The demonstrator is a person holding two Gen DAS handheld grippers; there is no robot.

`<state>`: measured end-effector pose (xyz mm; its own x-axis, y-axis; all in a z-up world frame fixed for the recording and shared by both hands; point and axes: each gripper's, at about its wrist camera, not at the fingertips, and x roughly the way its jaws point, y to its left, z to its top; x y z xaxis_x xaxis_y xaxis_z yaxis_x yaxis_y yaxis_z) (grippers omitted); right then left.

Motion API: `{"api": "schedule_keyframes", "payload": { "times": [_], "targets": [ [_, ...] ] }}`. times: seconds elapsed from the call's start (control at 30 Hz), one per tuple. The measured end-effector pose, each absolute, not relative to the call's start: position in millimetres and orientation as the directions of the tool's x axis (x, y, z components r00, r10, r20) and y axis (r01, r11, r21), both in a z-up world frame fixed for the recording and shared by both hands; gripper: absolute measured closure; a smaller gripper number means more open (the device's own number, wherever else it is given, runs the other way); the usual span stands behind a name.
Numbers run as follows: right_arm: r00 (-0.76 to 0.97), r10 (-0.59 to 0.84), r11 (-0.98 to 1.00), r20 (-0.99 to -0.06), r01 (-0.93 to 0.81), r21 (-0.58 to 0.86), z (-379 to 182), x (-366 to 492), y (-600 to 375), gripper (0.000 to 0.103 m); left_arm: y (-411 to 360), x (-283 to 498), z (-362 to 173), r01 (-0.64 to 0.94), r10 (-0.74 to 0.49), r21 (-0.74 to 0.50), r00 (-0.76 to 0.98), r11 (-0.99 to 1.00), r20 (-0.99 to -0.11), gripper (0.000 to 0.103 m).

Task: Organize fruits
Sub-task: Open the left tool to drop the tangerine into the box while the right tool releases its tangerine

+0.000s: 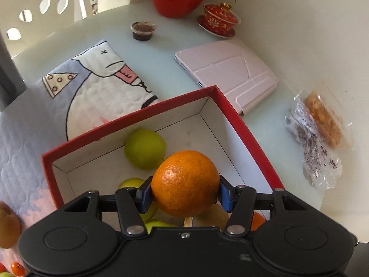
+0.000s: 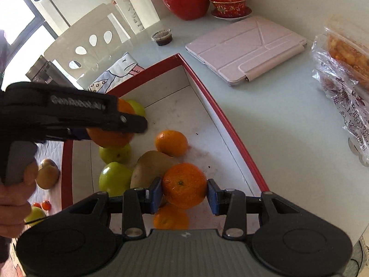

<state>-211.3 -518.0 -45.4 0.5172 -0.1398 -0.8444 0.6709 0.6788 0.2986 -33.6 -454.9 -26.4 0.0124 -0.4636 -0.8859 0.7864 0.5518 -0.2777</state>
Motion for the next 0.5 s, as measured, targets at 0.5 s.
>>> {"api": "schedule_keyframes", "payload": {
  "times": [0.5],
  "targets": [
    [0.498,-0.153,0.700,-0.854,0.664,0.262,-37,-208,-521,0.051,-450,-29,-9,0.764,-0.464,-0.271,0.042,0.586,-0.885,0.036]
  ]
}}
